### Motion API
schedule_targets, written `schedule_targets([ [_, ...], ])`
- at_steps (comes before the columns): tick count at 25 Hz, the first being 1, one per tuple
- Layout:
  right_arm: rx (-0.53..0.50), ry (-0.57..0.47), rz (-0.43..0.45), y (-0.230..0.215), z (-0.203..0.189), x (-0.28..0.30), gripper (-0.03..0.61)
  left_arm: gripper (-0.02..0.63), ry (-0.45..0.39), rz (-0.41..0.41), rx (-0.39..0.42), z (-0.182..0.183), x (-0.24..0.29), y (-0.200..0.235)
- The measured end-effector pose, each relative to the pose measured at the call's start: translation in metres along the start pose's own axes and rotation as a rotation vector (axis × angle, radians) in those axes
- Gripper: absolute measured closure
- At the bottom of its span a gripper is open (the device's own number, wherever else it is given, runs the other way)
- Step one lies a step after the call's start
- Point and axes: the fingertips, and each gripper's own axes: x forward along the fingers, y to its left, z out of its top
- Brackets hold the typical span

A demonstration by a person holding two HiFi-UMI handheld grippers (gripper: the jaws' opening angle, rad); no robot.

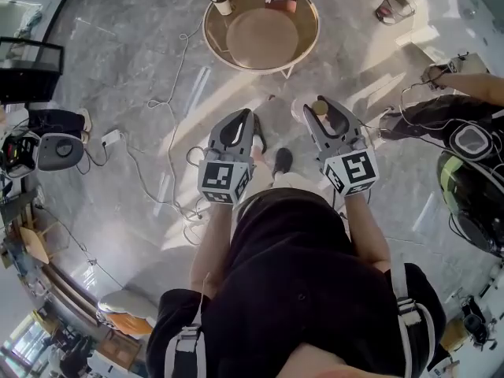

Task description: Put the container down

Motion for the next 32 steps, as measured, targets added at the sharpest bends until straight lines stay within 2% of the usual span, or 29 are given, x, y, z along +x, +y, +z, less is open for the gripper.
schedule_targets([
  [6, -0.052, -0.008, -0.014, -0.006, 0.024, 0.039, 0.438, 0.595, -0.02, -0.012, 0.017, 0.022, 0.029, 0.041],
  [9, -0.047, -0.023, -0.015, -0.009, 0.039, 0.058, 0.439, 0.595, -0.04, -0.025, 0.022, 0.041, 0.046, 0.06],
  [12, -0.008, -0.033, -0.023, -0.013, 0.05, 0.079, 0.439, 0.595, -0.054, -0.059, 0.036, 0.055, 0.062, 0.076],
  [16, -0.04, -0.022, -0.069, -0.011, 0.057, 0.104, 0.439, 0.595, -0.057, -0.105, 0.038, 0.065, 0.076, 0.099],
  [23, 0.0, -0.005, -0.139, -0.019, 0.051, 0.131, 0.439, 0.595, -0.011, -0.165, 0.039, 0.055, 0.106, 0.129],
  [32, 0.02, 0.026, -0.165, -0.028, 0.05, 0.142, 0.439, 0.595, 0.011, -0.211, 0.046, 0.051, 0.125, 0.134],
])
